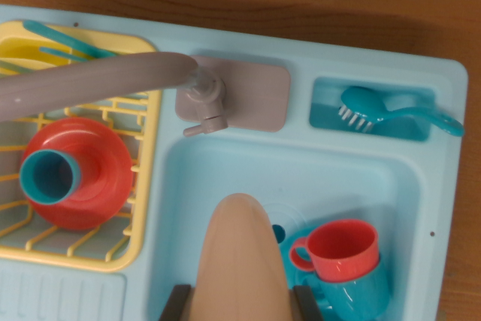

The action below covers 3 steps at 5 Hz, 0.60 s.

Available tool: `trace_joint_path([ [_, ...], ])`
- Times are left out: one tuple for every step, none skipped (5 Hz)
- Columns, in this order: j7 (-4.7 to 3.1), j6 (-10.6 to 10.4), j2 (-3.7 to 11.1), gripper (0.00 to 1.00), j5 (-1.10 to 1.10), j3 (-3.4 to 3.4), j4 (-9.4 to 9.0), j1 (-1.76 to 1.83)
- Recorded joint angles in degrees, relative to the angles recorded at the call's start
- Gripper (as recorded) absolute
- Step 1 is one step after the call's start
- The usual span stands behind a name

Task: Pick detergent from the sink

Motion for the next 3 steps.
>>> trace_joint_path([
  [0.0,0.0,0.0,1.0,0.0,0.0,0.0,0.0],
  [0.05,1.0,-0.28,1.0,-0.04,-0.01,0.72,0.0],
  [0.05,1.0,-0.28,1.0,-0.04,-0.01,0.72,0.0],
])
